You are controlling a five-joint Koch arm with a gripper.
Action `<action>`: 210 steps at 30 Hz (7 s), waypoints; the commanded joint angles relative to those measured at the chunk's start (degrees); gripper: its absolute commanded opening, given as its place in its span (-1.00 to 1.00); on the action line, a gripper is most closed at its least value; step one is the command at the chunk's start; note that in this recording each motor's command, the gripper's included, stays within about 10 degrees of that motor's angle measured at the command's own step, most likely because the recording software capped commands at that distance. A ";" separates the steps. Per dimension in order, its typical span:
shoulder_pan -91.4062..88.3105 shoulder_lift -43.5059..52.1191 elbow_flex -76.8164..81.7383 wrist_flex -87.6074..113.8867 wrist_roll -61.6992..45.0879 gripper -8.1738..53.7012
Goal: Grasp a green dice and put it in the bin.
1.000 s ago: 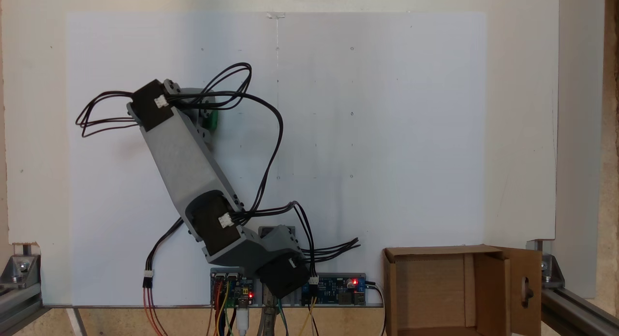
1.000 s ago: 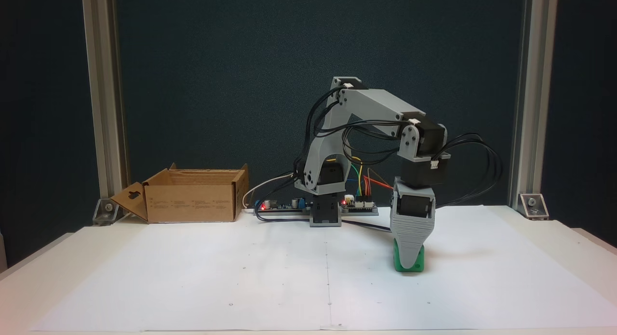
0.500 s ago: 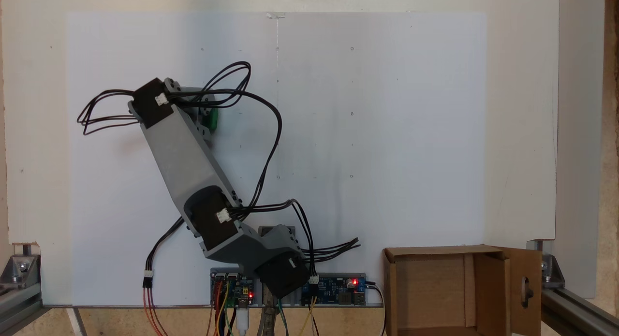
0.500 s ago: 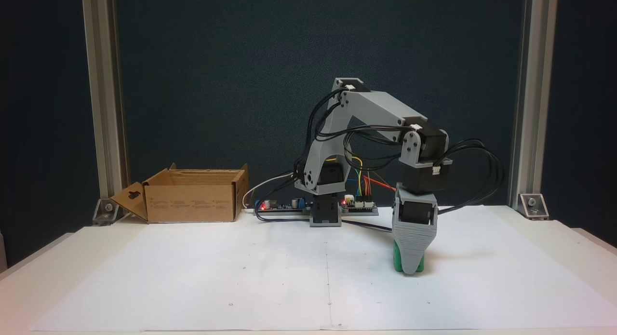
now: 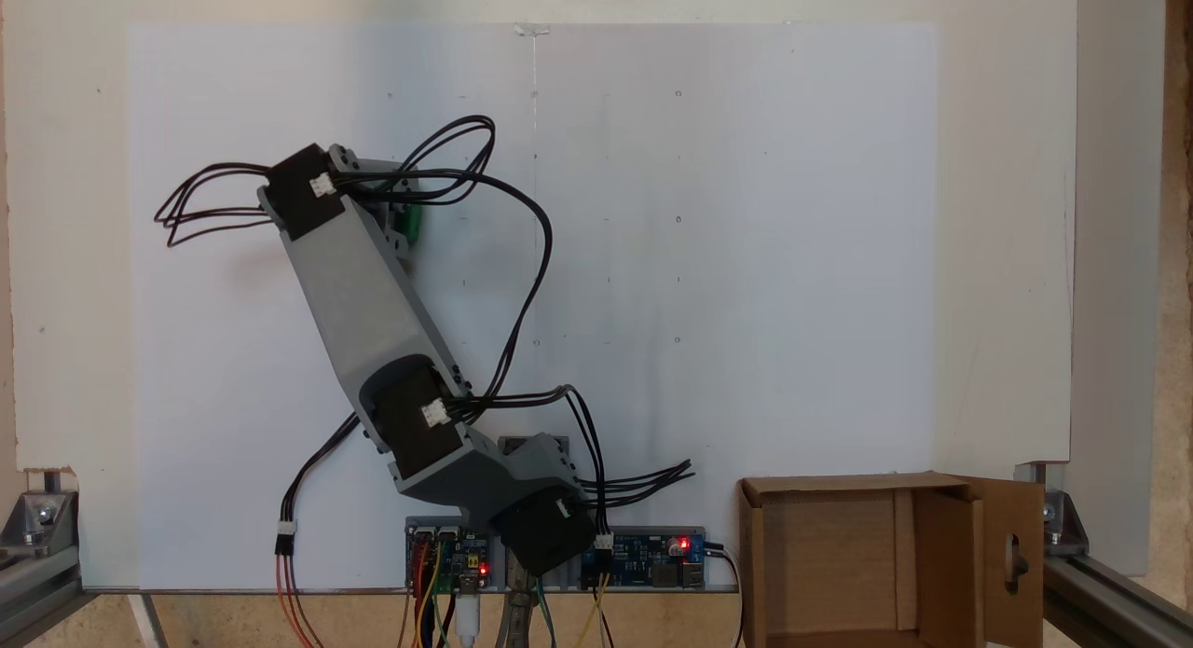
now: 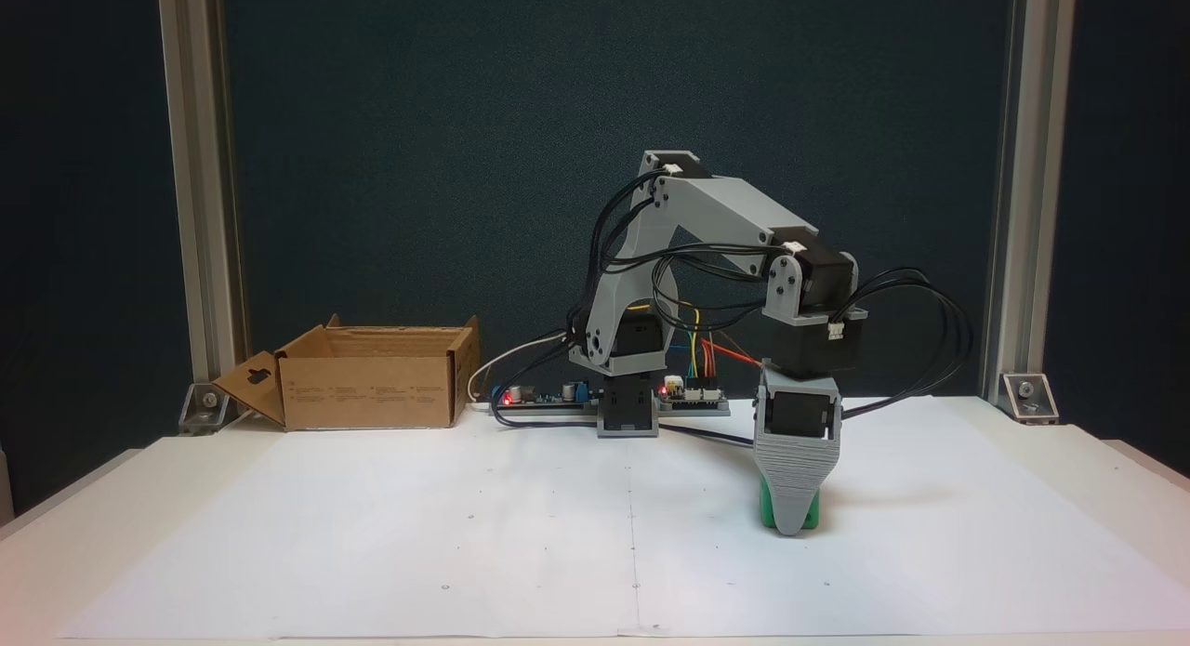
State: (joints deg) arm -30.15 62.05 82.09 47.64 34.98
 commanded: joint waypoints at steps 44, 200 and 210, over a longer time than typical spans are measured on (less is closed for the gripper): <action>73.28 46.05 -0.53 17.05 -44.19 -0.36; 37.18 74.00 60.64 -68.36 -21.62 0.71; 36.47 73.83 71.98 -92.44 -21.53 0.68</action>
State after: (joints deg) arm 6.50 129.55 155.21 -37.53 12.22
